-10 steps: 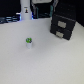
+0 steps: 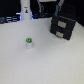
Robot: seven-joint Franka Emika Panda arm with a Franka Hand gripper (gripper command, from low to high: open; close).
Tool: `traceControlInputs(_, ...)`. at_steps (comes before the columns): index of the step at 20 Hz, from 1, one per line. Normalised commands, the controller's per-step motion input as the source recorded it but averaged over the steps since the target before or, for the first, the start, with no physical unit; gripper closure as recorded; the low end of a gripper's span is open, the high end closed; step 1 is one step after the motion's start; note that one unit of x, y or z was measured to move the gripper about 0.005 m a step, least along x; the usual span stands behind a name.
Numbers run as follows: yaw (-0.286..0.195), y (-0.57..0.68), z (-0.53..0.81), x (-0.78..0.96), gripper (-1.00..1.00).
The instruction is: Open the kcup holder, insert the kcup into the holder, and close the kcup holder
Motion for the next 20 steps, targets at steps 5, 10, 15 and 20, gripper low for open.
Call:
traceControlInputs(5,-0.168,0.74,0.01,-0.21,-1.0)
traceControlInputs(10,-0.188,0.72,-0.04,-0.22,-1.0)
traceControlInputs(15,-0.198,0.64,-0.15,-0.25,-1.0)
traceControlInputs(20,-0.204,0.54,-0.22,-0.22,-1.0)
